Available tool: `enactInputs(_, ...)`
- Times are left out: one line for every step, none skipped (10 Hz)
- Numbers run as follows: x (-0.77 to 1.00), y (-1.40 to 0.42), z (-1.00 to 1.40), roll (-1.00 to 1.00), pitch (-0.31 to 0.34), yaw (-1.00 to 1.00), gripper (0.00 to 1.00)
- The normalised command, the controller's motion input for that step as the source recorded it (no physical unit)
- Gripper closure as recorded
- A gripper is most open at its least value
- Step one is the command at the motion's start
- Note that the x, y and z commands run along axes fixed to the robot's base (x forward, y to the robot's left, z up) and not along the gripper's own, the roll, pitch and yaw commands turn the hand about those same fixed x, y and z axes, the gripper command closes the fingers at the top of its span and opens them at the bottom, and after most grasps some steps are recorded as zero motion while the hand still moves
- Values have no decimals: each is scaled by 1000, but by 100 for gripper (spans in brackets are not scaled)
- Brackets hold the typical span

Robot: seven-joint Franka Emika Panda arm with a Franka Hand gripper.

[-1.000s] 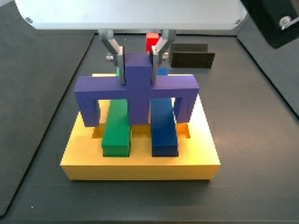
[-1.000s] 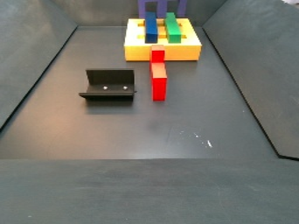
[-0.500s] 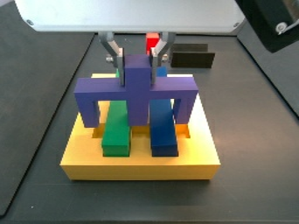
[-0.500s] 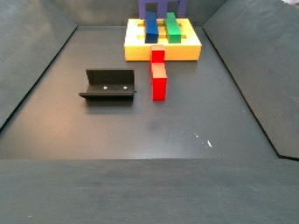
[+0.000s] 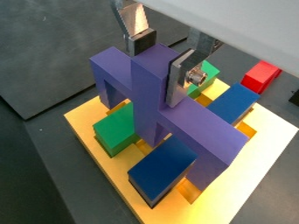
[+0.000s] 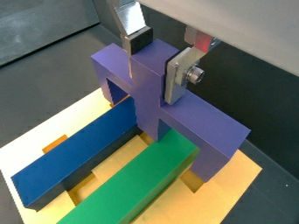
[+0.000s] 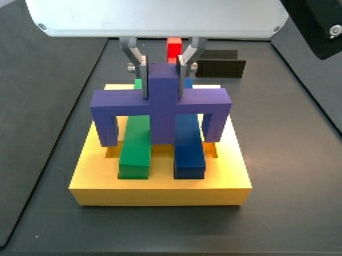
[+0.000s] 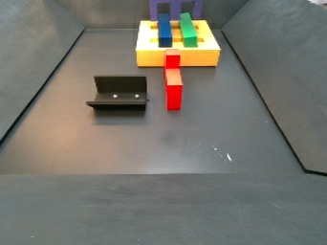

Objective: Pick up the purple object. Move up. Place the purple object on the fixture. Regrasp the purple object. Move to above the board. Insert the purple object.
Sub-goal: Insert the purple object.

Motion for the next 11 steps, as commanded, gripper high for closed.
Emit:
enactInputs(123, 0, -103, 0, 0, -29, 100)
enactInputs(109, 0, -66, 0, 0, -31, 100)
enactInputs(114, -37, 34, 1, 67, -34, 100)
enactInputs(54, -40, 126, 0, 73, -14, 100)
enactInputs(34, -11, 160, -6, 69, -31, 100)
enactInputs(9, -9, 189, -13, 67, -40, 100)
enactInputs(83, -43, 0, 0, 30, -23, 100)
enactInputs(106, -6, -9, 0, 11, 0, 100)
enactInputs(57, 0, -43, 0, 4, 0, 100)
enactInputs(14, 0, -57, 0, 0, 0, 100)
enactInputs(0, 0, -66, 0, 0, 0, 100)
